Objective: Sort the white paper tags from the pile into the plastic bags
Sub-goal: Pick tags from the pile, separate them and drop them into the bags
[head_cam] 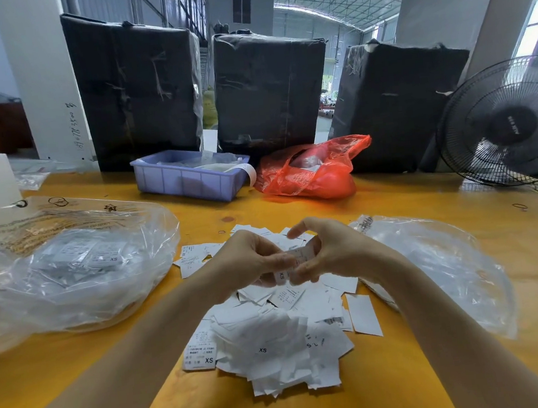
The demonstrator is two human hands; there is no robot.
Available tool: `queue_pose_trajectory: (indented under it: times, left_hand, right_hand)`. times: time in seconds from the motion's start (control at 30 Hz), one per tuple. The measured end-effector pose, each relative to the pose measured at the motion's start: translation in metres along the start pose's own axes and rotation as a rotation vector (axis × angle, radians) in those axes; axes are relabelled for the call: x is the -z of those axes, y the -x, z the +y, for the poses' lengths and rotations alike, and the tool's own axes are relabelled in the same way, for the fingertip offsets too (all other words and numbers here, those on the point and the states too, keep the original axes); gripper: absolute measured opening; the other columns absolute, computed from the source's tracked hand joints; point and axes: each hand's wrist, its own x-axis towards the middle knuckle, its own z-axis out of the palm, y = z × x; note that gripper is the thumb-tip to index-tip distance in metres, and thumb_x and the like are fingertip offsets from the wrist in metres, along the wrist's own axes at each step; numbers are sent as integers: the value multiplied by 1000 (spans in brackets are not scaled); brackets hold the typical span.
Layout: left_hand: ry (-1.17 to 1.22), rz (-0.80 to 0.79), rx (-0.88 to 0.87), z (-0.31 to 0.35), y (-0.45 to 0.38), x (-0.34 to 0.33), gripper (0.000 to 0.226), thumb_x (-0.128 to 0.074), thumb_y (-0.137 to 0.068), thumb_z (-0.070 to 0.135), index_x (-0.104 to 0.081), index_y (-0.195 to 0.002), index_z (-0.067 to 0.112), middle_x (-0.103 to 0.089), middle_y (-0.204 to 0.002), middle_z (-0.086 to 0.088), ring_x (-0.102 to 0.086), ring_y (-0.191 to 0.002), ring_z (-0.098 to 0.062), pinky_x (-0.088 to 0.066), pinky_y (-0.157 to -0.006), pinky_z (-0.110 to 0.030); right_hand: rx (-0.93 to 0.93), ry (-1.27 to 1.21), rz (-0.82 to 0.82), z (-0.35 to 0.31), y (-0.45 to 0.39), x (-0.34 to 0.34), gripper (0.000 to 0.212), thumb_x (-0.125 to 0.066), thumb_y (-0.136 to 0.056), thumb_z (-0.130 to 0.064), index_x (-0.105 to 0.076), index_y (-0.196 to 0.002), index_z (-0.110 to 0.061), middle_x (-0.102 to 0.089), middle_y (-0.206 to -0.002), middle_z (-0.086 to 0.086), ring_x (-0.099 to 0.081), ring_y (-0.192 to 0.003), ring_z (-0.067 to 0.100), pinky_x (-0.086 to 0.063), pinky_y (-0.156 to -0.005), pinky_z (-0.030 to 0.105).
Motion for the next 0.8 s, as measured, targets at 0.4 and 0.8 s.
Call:
queue_pose_trajectory:
  times: [0.4,0.8]
  left_hand:
    - [291,172,71,4,-1,-4,27,-61,-87,31,-70,-87,5,-68,-75,-8,-65,-67,-16,-55,-57,-23]
    - [564,391,145,8,-2,-7,28,-61,-87,37,-66,-92,10,-64,-81,-8,-62,-80,-23,-50,-69,-31]
  right_hand:
    - [199,-111,246,-4,-7,-16,18,-60,-91,-8,-70,-103,-1,-65,-75,13,-54,-55,10,-47,-57,25]
    - [305,-155,346,-13,-3,-21,27,-68,-85,-13,-68,-111,-5,-72,-101,7,-66,-85,28,-55,-77,36]
